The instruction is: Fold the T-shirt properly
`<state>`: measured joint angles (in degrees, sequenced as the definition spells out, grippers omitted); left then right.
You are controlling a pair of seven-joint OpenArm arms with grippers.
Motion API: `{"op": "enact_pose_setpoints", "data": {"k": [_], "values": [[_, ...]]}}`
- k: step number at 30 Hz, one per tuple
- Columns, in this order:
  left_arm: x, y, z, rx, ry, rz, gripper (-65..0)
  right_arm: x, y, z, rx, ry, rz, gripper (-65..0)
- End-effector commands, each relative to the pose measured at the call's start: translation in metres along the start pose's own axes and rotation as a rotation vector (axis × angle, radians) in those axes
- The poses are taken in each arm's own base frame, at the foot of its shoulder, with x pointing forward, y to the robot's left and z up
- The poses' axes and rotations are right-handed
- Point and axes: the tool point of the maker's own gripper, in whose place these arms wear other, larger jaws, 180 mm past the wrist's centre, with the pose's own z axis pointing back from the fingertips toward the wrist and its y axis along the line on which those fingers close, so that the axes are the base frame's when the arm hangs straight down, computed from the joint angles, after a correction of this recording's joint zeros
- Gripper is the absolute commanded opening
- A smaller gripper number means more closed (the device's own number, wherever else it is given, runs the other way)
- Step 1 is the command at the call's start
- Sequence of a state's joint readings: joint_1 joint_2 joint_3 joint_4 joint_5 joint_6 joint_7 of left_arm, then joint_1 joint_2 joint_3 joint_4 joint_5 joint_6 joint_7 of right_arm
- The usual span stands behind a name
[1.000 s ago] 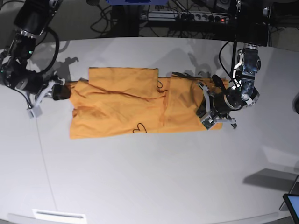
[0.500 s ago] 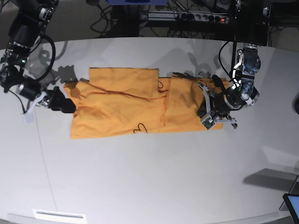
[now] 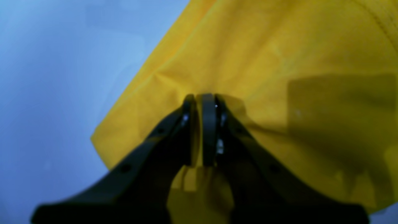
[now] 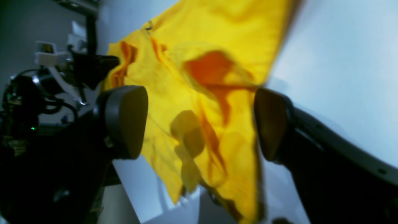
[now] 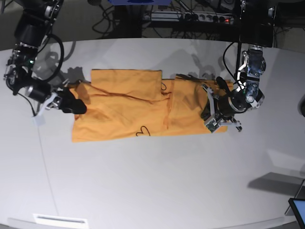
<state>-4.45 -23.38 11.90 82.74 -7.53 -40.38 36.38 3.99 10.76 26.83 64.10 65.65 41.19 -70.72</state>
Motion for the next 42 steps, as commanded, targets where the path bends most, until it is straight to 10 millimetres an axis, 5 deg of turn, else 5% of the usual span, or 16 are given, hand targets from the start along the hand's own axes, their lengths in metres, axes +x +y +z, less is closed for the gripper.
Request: {"op": "enact_pose_setpoints", "data": {"k": [1, 18, 34, 37, 42], "values": [[-0.028, 0.011, 0.004, 0.041, 0.139, -0.041, -60.1, -0.037, -0.012, -0.002, -0.055, 0.142, -0.035, -12.9], [-0.025, 0.012, 0.005, 0.045, 0.134, -0.049, -60.1, -0.080, 0.010, -0.028, 0.012, 0.233, -0.060, -12.9], [-0.018, 0.012, 0.006, 0.050, 0.119, -0.062, -60.1, -0.091, 0.030, -0.051, 0.059, 0.254, -0.109, -14.4], [-0.019, 0.012, 0.007, 0.050, 0.120, -0.061, -60.1, -0.091, 0.030, -0.051, 0.059, 0.254, -0.109, -24.7], [-0.020, 0.011, 0.006, 0.048, 0.121, -0.061, -60.1, -0.090, 0.030, -0.051, 0.059, 0.253, -0.109, -61.5]]}}
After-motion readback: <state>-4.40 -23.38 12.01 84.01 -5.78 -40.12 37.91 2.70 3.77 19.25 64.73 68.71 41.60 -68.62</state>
